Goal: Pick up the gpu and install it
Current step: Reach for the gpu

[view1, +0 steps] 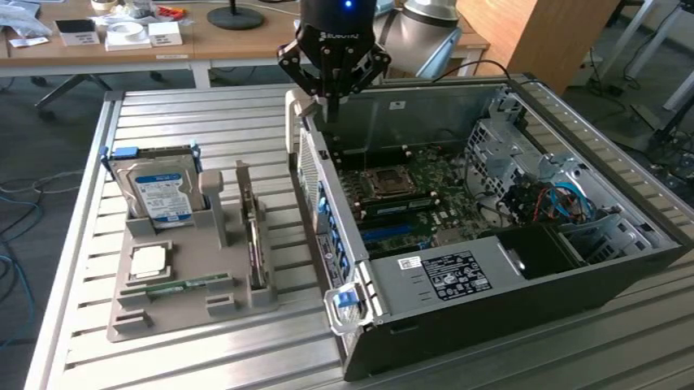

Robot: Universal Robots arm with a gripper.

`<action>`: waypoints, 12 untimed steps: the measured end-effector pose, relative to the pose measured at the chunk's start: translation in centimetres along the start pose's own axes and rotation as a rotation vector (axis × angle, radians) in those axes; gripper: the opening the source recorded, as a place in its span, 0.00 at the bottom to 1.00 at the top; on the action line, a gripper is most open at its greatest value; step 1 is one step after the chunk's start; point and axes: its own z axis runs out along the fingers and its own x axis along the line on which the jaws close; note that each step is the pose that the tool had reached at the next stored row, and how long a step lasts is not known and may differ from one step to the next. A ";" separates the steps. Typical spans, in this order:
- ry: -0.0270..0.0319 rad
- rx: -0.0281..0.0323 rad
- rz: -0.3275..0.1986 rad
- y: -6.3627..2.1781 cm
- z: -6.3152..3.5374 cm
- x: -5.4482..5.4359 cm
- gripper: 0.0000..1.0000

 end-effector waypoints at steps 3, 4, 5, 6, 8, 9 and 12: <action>0.0000 0.0000 0.000 -0.02 -0.01 0.3 0.11; 0.0001 0.0000 0.000 -0.03 -0.01 0.4 0.11; 0.0000 0.0001 0.000 -0.04 -0.01 0.5 0.11; 0.0000 0.0000 0.000 -0.04 -0.01 0.6 0.11; 0.0000 0.0000 0.000 -0.06 -0.02 0.8 0.11; 0.0000 0.0000 0.000 -0.07 -0.02 1.0 0.11; 0.0001 0.0001 0.000 -0.12 -0.04 1.6 0.11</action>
